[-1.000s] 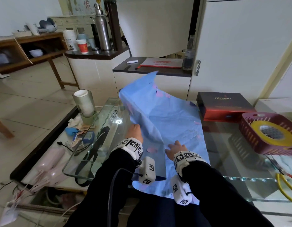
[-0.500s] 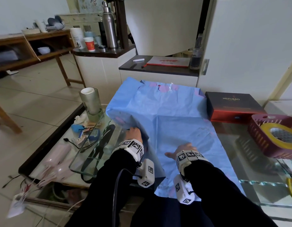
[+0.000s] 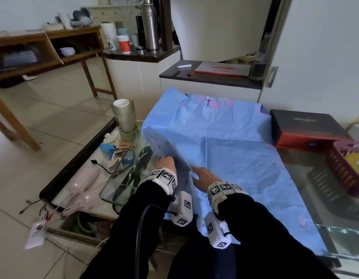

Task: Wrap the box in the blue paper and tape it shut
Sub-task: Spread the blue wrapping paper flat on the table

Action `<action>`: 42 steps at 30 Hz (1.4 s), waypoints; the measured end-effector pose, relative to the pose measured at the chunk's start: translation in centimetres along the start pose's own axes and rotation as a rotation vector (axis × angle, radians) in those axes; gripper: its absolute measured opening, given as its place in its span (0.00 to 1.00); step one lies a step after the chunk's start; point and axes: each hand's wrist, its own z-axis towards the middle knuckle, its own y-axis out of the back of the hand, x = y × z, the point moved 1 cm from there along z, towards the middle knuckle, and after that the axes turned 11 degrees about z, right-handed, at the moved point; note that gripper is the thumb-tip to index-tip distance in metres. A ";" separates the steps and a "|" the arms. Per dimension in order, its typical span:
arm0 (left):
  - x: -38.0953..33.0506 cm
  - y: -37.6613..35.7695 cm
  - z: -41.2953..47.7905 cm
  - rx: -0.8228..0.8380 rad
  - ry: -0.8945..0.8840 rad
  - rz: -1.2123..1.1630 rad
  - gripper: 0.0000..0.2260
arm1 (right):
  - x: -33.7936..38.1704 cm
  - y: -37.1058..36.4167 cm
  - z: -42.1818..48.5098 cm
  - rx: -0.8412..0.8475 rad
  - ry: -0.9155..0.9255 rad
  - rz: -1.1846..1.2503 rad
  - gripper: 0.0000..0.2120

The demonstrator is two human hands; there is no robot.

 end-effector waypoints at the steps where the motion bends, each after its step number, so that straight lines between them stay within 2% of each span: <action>1: 0.0 0.1 -0.1 0.003 -0.001 0.007 0.14 | -0.4 0.1 -0.2 -0.012 -0.028 -0.046 0.26; 8: -1.7 -0.2 -1.2 0.006 0.057 0.031 0.15 | -2.8 2.0 -2.8 -0.059 -0.193 -0.293 0.33; 13: -4.0 -0.3 -1.4 -0.005 0.062 0.038 0.15 | -5.0 3.3 -4.1 -0.153 -0.308 -0.269 0.38; 16: -6.6 0.2 -1.1 -0.036 0.064 0.000 0.16 | -6.5 4.4 -4.6 -0.234 -0.299 -0.214 0.40; 19: -10.2 1.1 -0.8 -0.030 0.024 -0.047 0.19 | -9.1 5.8 -5.1 -0.257 -0.222 -0.222 0.39; 23: -14.4 2.3 -0.2 -0.080 -0.037 -0.082 0.23 | -12.1 8.5 -5.0 -0.186 -0.138 -0.293 0.30; 27: -18.2 2.6 0.7 -0.184 -0.089 -0.026 0.30 | -14.6 11.3 -4.1 -0.147 -0.184 -0.256 0.27; 34: -27.1 2.3 2.9 -0.070 -0.370 -0.006 0.27 | -19.6 15.7 -3.0 -0.240 -0.216 -0.155 0.28; 39: -31.4 1.2 4.8 -0.008 -0.422 0.028 0.27 | -24.6 18.3 -2.9 -0.431 -0.318 -0.090 0.26; 42: -33.0 1.1 6.4 0.068 -0.418 0.042 0.28 | -27.1 19.5 -2.8 -0.393 -0.445 -0.032 0.30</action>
